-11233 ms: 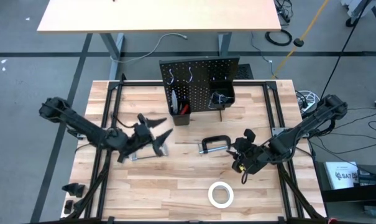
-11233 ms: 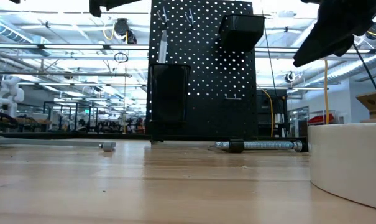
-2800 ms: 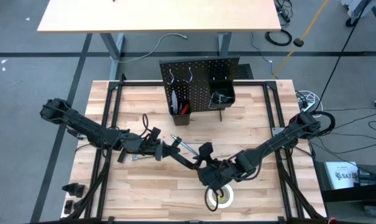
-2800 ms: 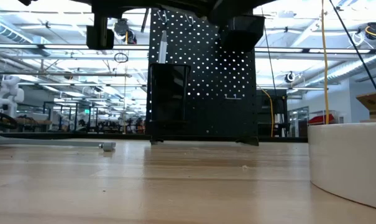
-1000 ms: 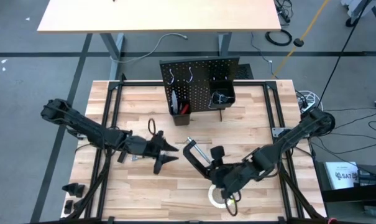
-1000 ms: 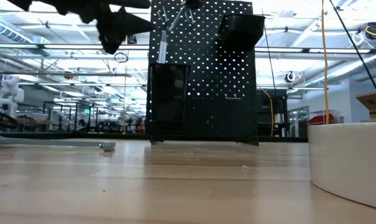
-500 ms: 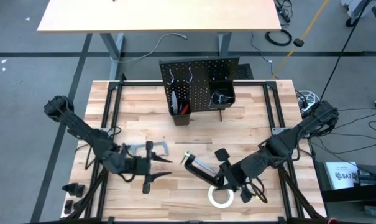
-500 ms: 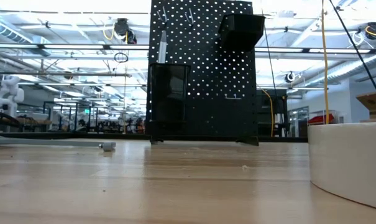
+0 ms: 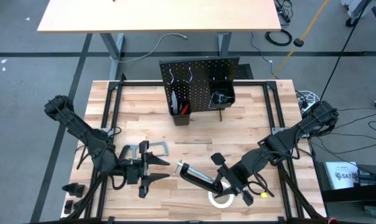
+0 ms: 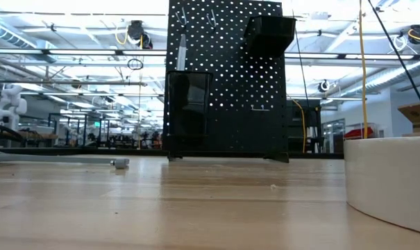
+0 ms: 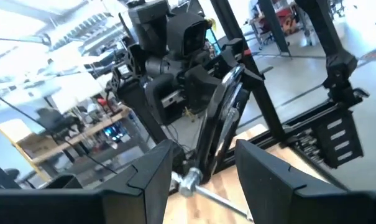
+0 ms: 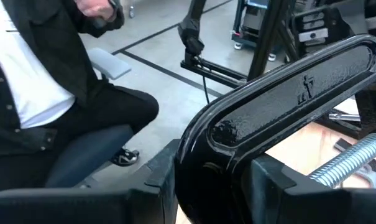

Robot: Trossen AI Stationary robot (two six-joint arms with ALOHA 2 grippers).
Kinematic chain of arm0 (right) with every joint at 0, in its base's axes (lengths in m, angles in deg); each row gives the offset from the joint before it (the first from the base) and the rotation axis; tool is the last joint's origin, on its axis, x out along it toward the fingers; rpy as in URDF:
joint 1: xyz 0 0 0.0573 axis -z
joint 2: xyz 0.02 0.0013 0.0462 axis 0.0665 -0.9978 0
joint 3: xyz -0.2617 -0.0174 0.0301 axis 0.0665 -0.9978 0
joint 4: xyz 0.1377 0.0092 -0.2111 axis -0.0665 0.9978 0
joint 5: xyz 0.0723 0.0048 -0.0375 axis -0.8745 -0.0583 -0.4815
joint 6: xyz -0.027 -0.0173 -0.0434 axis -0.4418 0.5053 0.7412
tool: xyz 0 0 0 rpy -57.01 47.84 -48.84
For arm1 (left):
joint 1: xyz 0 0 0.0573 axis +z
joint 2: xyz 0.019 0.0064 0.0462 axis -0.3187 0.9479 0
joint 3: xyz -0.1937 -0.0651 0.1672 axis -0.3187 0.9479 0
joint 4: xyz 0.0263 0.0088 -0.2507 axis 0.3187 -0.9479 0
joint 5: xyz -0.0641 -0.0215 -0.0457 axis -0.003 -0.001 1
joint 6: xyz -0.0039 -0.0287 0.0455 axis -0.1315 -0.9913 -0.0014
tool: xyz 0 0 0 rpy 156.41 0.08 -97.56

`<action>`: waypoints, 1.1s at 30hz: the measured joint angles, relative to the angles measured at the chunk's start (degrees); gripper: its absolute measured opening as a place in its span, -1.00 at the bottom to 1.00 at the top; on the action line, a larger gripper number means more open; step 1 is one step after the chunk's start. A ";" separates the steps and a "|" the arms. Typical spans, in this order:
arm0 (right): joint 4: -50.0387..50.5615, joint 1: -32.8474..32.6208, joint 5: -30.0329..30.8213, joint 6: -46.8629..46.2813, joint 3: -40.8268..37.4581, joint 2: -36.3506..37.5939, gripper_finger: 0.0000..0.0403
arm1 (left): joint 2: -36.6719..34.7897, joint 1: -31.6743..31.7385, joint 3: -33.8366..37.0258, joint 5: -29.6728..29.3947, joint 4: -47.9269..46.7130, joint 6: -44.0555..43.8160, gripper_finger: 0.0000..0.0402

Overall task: Hang tools onto peg board
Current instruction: Hang the clamp on the pegboard

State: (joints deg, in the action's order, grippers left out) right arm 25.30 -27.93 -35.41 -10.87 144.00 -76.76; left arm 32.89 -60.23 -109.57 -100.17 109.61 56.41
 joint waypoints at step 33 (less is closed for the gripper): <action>-9.99 3.91 -1.97 0.20 -0.02 -3.17 -0.39 | 0.14 11.37 0.00 23.85 -3.29 -9.87 -0.10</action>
State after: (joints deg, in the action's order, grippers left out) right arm 15.32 -24.02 -37.38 -10.67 143.98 -79.93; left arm 33.03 -48.87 -109.57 -76.32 106.32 46.54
